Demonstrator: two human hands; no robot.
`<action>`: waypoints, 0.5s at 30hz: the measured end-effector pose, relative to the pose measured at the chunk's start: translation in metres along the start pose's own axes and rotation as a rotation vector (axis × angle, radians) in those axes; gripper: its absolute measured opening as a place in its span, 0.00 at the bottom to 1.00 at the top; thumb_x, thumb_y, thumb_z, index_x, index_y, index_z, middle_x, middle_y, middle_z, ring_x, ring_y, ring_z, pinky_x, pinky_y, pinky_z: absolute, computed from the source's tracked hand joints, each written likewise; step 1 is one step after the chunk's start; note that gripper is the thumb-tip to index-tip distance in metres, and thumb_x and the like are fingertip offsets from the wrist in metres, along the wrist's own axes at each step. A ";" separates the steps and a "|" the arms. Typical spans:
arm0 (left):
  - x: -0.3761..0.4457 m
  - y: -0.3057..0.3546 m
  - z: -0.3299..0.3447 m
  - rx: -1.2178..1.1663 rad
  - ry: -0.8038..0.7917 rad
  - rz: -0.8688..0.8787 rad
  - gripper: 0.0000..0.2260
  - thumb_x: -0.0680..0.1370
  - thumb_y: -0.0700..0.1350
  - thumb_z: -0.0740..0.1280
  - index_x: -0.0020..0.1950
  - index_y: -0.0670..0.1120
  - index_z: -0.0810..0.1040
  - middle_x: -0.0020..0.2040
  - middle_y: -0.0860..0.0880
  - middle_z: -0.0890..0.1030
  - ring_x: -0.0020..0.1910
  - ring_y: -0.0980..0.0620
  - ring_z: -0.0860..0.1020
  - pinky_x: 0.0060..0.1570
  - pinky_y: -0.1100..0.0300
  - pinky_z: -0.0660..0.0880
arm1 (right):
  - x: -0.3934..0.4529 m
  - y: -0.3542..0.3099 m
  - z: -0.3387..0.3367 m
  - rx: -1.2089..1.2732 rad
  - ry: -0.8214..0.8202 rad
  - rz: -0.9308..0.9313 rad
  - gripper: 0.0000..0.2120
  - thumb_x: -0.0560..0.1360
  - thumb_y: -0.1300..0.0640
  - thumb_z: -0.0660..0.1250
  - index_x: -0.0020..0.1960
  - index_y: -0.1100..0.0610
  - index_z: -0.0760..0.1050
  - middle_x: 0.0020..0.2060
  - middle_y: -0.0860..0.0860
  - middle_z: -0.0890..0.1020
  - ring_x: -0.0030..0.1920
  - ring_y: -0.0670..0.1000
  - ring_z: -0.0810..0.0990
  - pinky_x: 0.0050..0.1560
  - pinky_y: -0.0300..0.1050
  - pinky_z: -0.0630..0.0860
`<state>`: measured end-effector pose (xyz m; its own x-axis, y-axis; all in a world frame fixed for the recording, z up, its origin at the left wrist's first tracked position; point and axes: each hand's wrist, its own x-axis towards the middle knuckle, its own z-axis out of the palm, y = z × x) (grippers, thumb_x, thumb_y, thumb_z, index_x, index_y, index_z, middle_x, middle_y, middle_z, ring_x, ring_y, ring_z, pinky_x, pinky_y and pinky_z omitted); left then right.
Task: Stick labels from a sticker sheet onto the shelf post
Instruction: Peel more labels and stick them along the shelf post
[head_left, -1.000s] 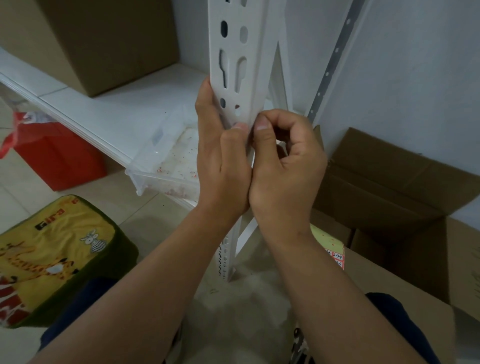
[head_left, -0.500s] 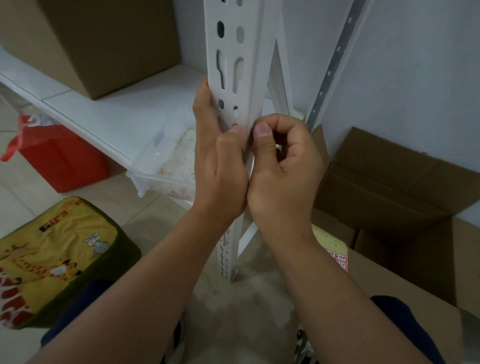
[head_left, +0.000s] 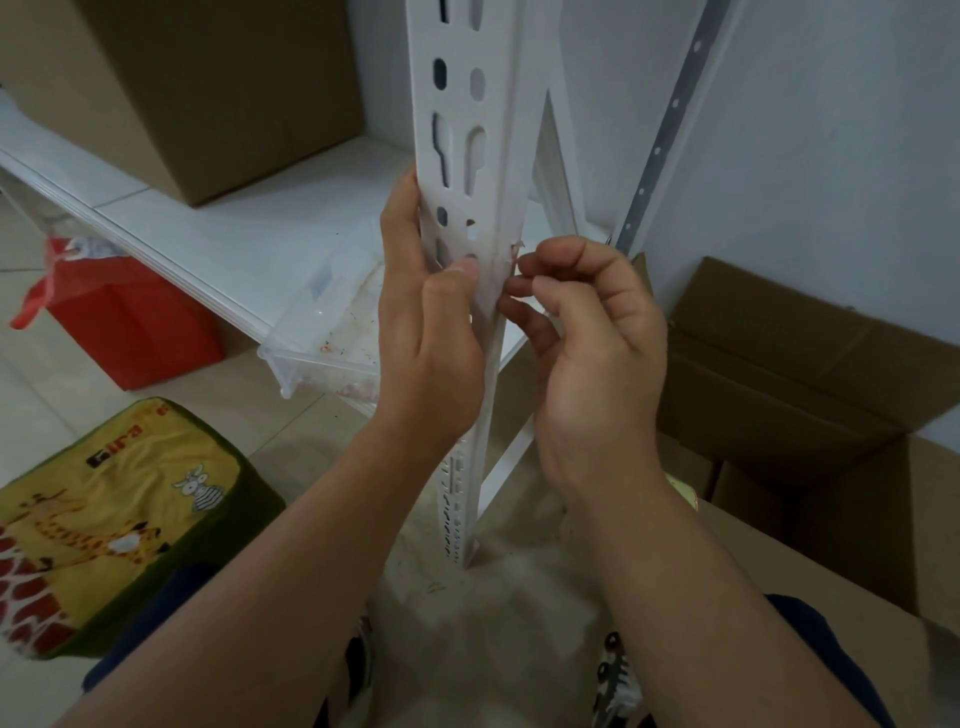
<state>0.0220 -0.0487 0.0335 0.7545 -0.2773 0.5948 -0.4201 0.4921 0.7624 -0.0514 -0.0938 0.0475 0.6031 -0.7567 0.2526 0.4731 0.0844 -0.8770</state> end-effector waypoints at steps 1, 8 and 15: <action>-0.002 -0.001 0.000 -0.007 -0.009 -0.012 0.25 0.73 0.38 0.54 0.71 0.45 0.62 0.58 0.41 0.75 0.48 0.50 0.77 0.44 0.59 0.76 | 0.000 -0.001 0.000 -0.006 0.003 0.005 0.11 0.76 0.72 0.60 0.46 0.59 0.76 0.40 0.51 0.80 0.44 0.50 0.80 0.48 0.42 0.80; -0.003 -0.004 -0.002 0.101 -0.065 -0.013 0.24 0.75 0.34 0.52 0.72 0.32 0.58 0.58 0.42 0.71 0.51 0.62 0.74 0.48 0.68 0.73 | 0.004 0.000 -0.001 -0.399 0.022 -0.123 0.05 0.77 0.62 0.67 0.53 0.56 0.78 0.45 0.49 0.82 0.48 0.49 0.82 0.52 0.49 0.81; -0.004 -0.003 -0.001 0.135 -0.077 0.002 0.23 0.75 0.31 0.51 0.72 0.30 0.57 0.56 0.49 0.71 0.50 0.67 0.74 0.48 0.71 0.72 | 0.012 0.003 0.000 -0.657 -0.027 -0.305 0.03 0.80 0.59 0.63 0.50 0.57 0.76 0.43 0.50 0.80 0.45 0.48 0.80 0.47 0.44 0.80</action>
<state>0.0206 -0.0479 0.0289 0.7150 -0.3416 0.6101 -0.4894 0.3787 0.7856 -0.0425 -0.1026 0.0476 0.5250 -0.6675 0.5280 0.1442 -0.5416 -0.8281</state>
